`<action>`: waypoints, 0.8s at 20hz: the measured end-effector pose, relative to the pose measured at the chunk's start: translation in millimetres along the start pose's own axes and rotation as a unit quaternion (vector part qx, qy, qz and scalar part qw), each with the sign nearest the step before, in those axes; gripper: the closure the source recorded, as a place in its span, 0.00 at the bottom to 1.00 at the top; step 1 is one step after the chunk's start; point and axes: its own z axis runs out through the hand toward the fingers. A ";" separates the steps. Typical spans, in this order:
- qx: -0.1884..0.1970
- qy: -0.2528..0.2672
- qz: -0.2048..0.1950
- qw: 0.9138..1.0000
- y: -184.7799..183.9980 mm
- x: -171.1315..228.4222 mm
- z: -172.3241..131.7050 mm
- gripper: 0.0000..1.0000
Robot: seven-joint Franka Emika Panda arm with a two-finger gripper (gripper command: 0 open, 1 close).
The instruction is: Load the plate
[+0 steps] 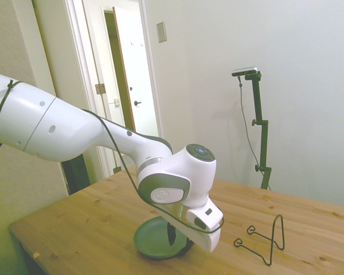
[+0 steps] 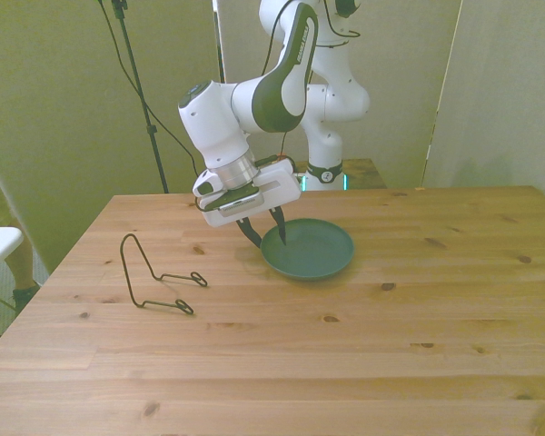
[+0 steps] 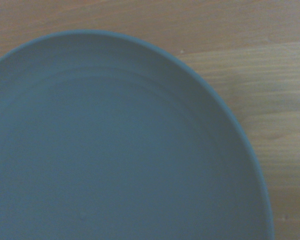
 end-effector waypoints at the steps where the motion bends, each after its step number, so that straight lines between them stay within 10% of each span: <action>1: 0.002 0.003 0.001 1.000 1.8 0.7 0.1 1.00; 16: 0.001 0.042 0.001 0.999 -11.5 -14.8 -28.9 1.00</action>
